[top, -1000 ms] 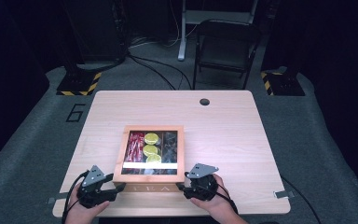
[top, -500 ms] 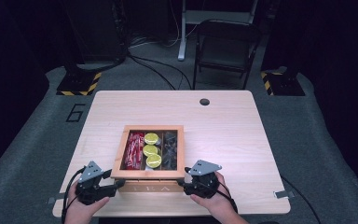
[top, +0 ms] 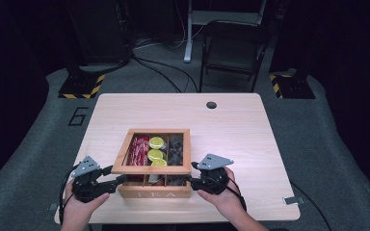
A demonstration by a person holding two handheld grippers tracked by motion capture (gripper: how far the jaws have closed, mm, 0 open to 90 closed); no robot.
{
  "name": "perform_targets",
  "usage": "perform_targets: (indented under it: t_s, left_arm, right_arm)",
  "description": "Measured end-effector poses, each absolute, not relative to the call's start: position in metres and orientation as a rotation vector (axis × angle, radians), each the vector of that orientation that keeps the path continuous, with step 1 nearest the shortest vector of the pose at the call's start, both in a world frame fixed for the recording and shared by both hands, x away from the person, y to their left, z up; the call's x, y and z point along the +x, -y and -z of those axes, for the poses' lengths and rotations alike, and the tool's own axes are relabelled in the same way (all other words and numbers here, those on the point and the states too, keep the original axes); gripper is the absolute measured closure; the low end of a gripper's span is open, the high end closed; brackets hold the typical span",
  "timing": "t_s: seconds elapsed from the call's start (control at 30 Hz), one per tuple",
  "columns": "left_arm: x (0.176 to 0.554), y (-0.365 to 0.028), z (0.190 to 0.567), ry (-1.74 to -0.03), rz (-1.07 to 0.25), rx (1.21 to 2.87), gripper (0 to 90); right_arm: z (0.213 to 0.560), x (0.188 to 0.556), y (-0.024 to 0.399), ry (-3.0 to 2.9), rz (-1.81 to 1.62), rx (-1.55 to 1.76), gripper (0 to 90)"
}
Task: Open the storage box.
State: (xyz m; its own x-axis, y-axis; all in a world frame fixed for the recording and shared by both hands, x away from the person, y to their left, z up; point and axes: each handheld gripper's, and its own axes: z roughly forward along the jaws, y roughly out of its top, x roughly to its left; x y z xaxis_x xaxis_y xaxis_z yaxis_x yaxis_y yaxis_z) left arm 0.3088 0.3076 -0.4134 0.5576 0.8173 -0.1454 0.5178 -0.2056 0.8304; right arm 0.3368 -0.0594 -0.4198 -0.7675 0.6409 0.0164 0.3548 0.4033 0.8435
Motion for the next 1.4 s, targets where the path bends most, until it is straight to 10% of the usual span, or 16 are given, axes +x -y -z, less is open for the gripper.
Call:
perform_targets:
  t_s: [1.4]
  left_arm:
    - [0.347,-0.318,0.358,-1.065,-0.494,1.771,41.6]
  right_arm:
    - [0.382,0.388,0.051,-2.142,-1.320,0.849,57.2]
